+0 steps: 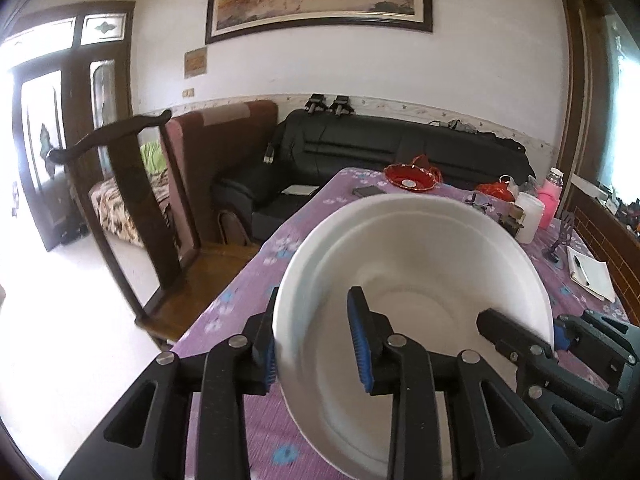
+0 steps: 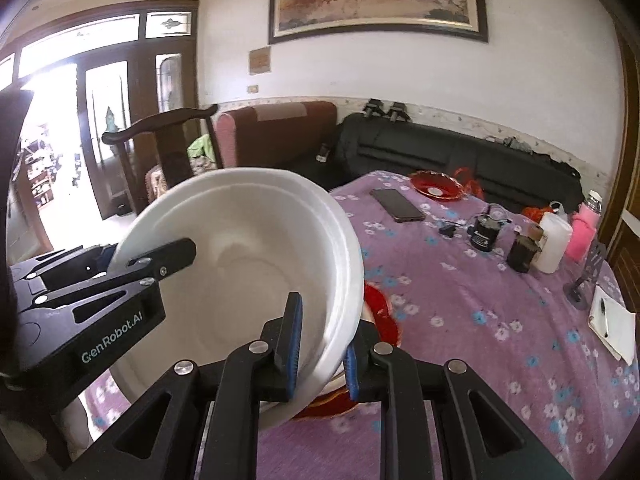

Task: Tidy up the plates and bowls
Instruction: 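Lower the white bowl onto the stacked bowls and open the right gripper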

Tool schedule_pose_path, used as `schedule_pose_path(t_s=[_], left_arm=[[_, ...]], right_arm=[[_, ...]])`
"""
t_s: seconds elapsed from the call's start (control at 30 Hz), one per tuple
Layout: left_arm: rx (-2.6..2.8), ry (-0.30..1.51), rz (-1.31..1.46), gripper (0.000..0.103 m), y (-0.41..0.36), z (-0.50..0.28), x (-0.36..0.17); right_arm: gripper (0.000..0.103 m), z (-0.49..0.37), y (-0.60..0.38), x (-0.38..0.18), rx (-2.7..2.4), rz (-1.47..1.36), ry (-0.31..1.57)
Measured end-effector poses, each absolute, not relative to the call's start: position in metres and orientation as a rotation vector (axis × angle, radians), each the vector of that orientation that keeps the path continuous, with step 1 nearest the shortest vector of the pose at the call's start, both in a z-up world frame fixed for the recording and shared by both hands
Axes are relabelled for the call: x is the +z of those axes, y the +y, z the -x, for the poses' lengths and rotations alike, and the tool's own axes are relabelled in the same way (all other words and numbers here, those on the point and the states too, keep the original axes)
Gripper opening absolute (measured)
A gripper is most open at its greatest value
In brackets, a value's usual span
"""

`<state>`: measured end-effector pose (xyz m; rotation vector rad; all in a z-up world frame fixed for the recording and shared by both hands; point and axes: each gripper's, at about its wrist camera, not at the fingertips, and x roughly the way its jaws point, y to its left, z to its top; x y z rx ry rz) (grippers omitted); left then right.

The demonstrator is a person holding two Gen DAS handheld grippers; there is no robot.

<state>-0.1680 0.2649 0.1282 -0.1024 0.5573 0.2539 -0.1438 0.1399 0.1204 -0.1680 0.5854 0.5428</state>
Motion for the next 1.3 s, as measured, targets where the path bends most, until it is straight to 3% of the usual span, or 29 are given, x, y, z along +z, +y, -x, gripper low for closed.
schedule_pose_path(t_s=[0.27, 0.63, 0.73, 0.8, 0.83, 1.0, 1.23, 1.3], left_arm=[[0.265, 0.657, 0.081, 0.029, 0.272, 0.113, 0.099], [0.322, 0.686, 0.052, 0.031, 0.286, 0.105, 0.074], [0.331, 0.692, 0.064, 0.044, 0.289, 0.104, 0.071], [0.343, 0.686, 0.091, 0.064, 0.295, 0.108, 0.072], [0.345, 0.68, 0.113, 0.067, 0.299, 0.11, 0.074], [0.356, 0.675, 0.168, 0.078, 0.311, 0.12, 0.077], [0.377, 0.683, 0.202, 0.078, 0.319, 0.134, 0.074], [0.38, 0.682, 0.206, 0.079, 0.319, 0.138, 0.076]], right_arm=[[0.021, 0.095, 0.144, 0.089, 0.536, 0.115, 0.733], [0.021, 0.077, 0.164, 0.058, 0.558, 0.132, 0.802], [0.021, 0.076, 0.165, 0.057, 0.551, 0.143, 0.796], [0.021, 0.075, 0.166, 0.056, 0.548, 0.143, 0.797], [0.021, 0.075, 0.166, 0.056, 0.547, 0.144, 0.797], [0.021, 0.077, 0.167, 0.058, 0.536, 0.144, 0.792], [0.021, 0.083, 0.164, 0.066, 0.524, 0.146, 0.77], [0.026, 0.082, 0.162, 0.066, 0.51, 0.142, 0.782]])
